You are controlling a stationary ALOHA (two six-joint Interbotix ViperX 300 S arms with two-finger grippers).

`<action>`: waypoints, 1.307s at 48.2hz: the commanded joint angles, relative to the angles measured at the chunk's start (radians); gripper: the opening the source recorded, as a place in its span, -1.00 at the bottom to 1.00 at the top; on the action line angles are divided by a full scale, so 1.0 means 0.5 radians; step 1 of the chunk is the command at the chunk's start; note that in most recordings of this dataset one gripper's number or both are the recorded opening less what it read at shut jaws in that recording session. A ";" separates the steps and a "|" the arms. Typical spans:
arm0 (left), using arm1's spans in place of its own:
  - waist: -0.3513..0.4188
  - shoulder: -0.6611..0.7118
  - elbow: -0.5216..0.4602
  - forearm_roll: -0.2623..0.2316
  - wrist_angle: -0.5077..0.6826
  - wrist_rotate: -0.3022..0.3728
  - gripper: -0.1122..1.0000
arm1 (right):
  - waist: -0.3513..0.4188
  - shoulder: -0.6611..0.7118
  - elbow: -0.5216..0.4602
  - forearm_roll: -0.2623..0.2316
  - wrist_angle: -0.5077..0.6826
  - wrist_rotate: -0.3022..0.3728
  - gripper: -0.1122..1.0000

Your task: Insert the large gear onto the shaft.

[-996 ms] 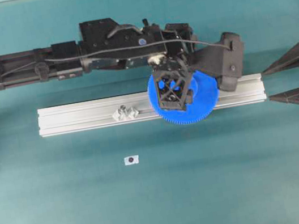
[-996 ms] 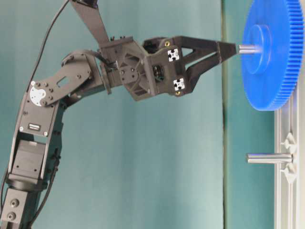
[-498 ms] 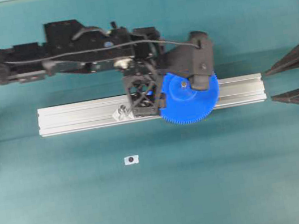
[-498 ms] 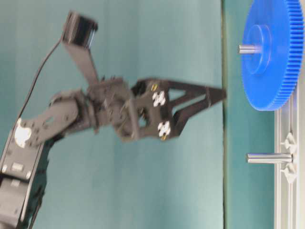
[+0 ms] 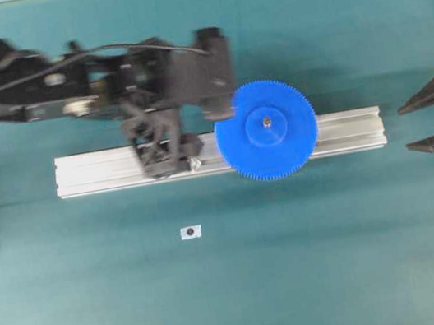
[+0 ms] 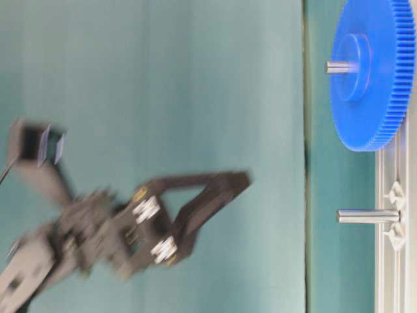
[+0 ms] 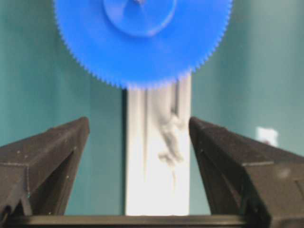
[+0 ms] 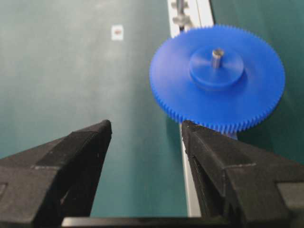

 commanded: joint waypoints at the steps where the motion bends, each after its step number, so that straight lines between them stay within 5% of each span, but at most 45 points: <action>1: -0.012 -0.178 0.064 0.000 -0.025 -0.055 0.73 | -0.012 0.003 -0.015 -0.003 -0.015 0.015 0.46; 12: -0.028 -0.500 0.411 0.000 -0.181 -0.095 0.69 | -0.046 -0.046 -0.006 -0.012 0.034 0.012 0.46; 33: -0.147 -1.114 1.227 0.000 -1.022 -0.086 0.58 | -0.104 -0.120 0.037 -0.015 0.034 0.012 0.46; 63: -0.270 -1.344 1.466 0.000 -1.138 -0.141 0.58 | -0.104 -0.129 0.092 -0.006 0.034 0.015 0.46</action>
